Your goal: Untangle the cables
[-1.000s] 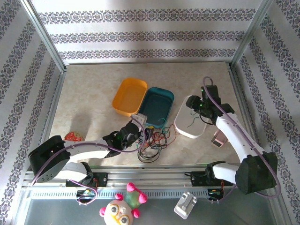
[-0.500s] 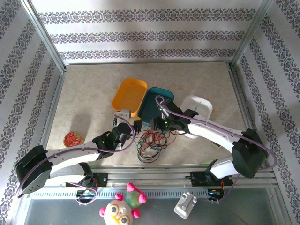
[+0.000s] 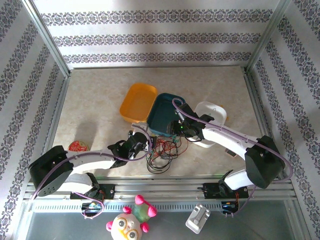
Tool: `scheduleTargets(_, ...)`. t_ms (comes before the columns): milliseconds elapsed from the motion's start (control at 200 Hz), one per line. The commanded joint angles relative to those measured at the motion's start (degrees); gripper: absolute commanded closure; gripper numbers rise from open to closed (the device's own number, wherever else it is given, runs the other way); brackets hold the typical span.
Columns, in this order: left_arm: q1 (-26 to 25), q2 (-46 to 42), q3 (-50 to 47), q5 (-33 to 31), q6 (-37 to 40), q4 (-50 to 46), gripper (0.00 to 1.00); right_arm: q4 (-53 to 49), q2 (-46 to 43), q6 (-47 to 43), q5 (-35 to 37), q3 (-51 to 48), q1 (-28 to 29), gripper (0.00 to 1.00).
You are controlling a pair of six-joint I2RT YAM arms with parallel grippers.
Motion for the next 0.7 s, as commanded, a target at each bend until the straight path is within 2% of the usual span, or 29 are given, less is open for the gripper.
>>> scheduleTargets(0, 0.3, 1.4, 2.6, 1.9, -0.2, 1.6, 0.19, 0.7, 0.9, -0.6, -2.4, -1.0, -0.2, 0.46)
scheduleTargets(270, 0.4, 3.0, 2.9, -0.4, -1.7, -0.6, 0.19, -0.1, 0.1, -0.7, -2.5, -4.1, 1.4, 0.45)
scheduleTargets(695, 0.3, 3.9, 4.0, 0.8, -1.6, -1.0, 0.19, 1.2, -0.7, 2.9, -0.8, -8.4, -0.3, 0.46)
